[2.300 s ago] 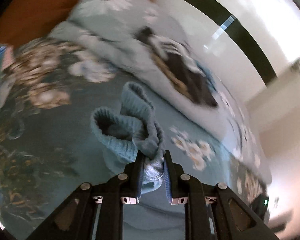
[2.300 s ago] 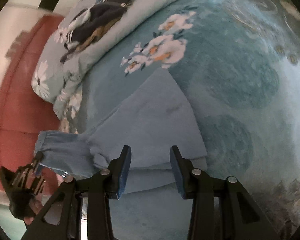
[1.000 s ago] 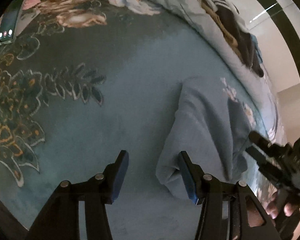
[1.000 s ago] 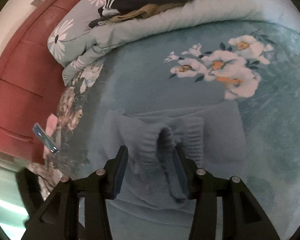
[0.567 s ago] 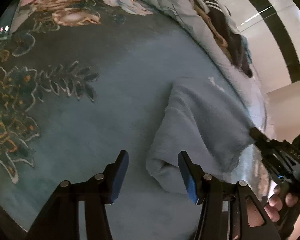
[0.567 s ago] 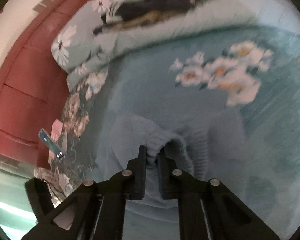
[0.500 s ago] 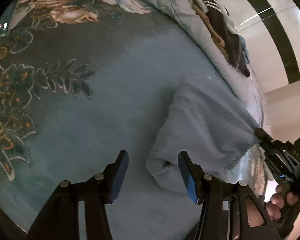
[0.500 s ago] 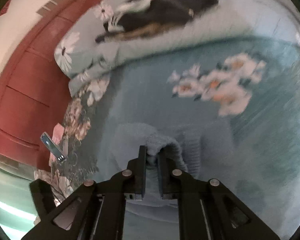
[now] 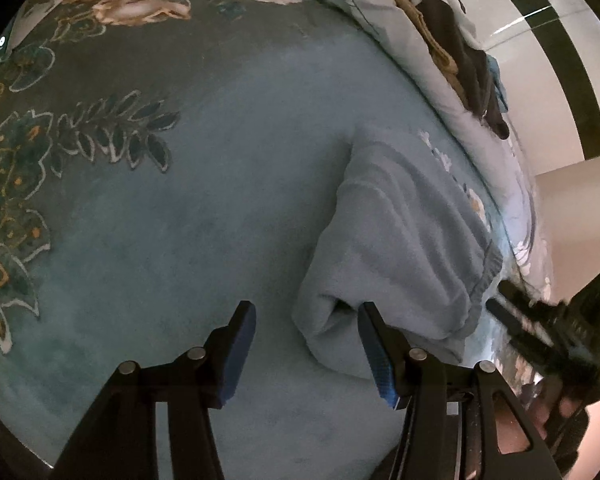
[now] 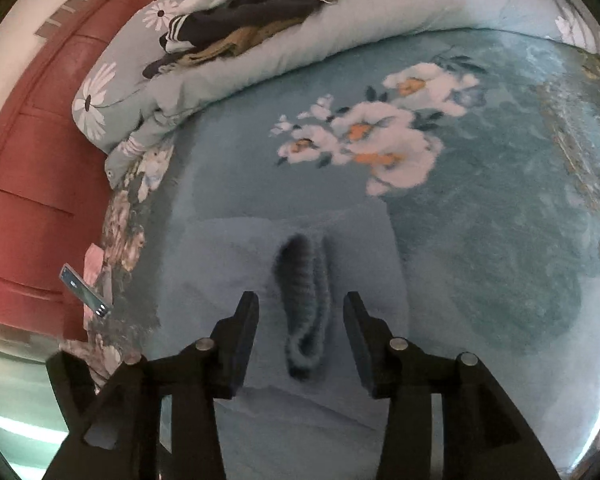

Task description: Fold clothes

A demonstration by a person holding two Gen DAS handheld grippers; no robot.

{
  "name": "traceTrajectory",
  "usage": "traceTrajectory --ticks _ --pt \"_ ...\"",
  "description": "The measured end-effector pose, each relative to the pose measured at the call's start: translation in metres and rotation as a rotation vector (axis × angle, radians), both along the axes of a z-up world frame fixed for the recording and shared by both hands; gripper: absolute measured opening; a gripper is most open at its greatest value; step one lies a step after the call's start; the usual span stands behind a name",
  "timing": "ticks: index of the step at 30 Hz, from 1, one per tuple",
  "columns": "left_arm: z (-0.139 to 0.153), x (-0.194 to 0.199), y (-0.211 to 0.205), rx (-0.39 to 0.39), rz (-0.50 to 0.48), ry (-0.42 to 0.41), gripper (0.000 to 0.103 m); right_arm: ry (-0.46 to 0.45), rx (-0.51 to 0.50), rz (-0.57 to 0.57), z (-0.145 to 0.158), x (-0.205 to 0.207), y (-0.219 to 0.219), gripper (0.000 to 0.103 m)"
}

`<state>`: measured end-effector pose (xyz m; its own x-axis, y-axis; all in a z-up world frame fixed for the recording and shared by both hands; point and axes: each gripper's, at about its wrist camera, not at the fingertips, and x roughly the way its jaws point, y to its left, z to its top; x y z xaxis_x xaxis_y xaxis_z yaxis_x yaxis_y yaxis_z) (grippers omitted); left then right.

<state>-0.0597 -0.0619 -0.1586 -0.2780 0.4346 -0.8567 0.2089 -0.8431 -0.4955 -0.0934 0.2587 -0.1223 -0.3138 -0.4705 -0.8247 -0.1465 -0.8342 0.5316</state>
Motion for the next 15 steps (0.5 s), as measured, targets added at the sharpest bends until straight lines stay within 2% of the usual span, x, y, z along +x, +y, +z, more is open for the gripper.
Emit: traceTrajectory --ticks 3,7,11,13,14,15 --pt "0.001 -0.003 0.001 0.003 0.003 0.0 0.057 -0.056 -0.09 -0.019 -0.02 0.004 0.001 0.046" --pt "0.003 0.0 -0.009 0.005 0.021 -0.001 0.057 -0.081 -0.087 -0.032 -0.03 0.003 -0.008 0.046" --pt "0.007 0.002 -0.015 0.017 0.036 0.001 0.057 -0.096 -0.163 -0.049 -0.033 0.002 -0.014 0.049" --pt "0.012 0.003 -0.017 0.016 0.036 0.011 0.058 -0.086 -0.146 -0.062 -0.032 0.003 -0.019 0.05" --pt "0.014 0.003 -0.018 0.014 0.035 0.016 0.058 -0.08 -0.149 -0.077 -0.031 0.004 -0.019 0.049" --pt "0.016 0.003 -0.019 0.013 0.035 0.021 0.058 -0.073 -0.153 -0.093 -0.03 0.005 -0.019 0.042"
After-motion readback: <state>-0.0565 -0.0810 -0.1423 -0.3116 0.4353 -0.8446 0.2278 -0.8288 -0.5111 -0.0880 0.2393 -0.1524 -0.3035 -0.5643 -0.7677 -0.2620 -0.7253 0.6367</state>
